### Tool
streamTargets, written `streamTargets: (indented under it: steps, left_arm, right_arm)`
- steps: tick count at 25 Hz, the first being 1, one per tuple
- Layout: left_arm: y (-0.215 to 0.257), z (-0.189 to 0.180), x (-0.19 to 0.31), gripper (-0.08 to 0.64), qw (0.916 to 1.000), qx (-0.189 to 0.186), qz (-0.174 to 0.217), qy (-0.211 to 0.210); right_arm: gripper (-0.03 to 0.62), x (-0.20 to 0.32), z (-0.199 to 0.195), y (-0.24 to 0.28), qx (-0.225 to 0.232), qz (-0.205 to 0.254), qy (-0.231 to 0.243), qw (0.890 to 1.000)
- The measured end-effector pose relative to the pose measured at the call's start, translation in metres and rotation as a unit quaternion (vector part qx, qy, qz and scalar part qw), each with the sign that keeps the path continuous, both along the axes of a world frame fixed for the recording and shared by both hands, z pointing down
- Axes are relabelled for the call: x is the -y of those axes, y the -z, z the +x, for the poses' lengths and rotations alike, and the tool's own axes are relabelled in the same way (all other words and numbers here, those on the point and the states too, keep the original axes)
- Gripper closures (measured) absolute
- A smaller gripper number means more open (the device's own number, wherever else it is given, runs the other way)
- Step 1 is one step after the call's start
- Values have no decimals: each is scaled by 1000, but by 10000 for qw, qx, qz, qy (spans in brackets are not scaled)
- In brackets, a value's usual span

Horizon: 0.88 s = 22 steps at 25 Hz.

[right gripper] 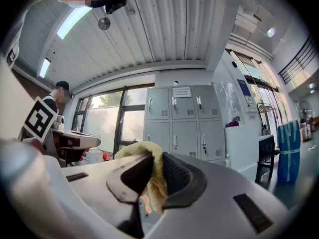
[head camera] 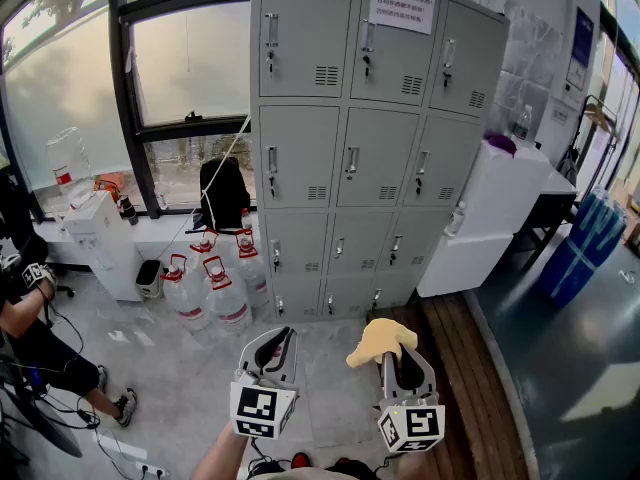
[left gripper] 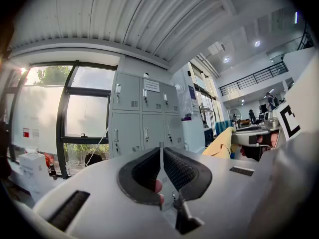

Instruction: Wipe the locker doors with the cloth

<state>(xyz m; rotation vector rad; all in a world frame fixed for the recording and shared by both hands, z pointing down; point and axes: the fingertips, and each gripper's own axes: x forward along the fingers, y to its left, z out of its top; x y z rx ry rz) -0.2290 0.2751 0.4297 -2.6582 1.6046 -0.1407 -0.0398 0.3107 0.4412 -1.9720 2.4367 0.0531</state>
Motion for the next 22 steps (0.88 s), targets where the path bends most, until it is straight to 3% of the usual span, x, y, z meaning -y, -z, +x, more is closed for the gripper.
streamTargets:
  steps: [14,22]
  left_arm:
    - [-12,19,26,520,9997,-34,-84,-240]
    - [-14,54,89,520,9996,16,-80,-253]
  right_arm:
    - [525,13,17,-9,87,-58,-194,9998]
    - [526,73,53,-14,144,-34,-217,9997]
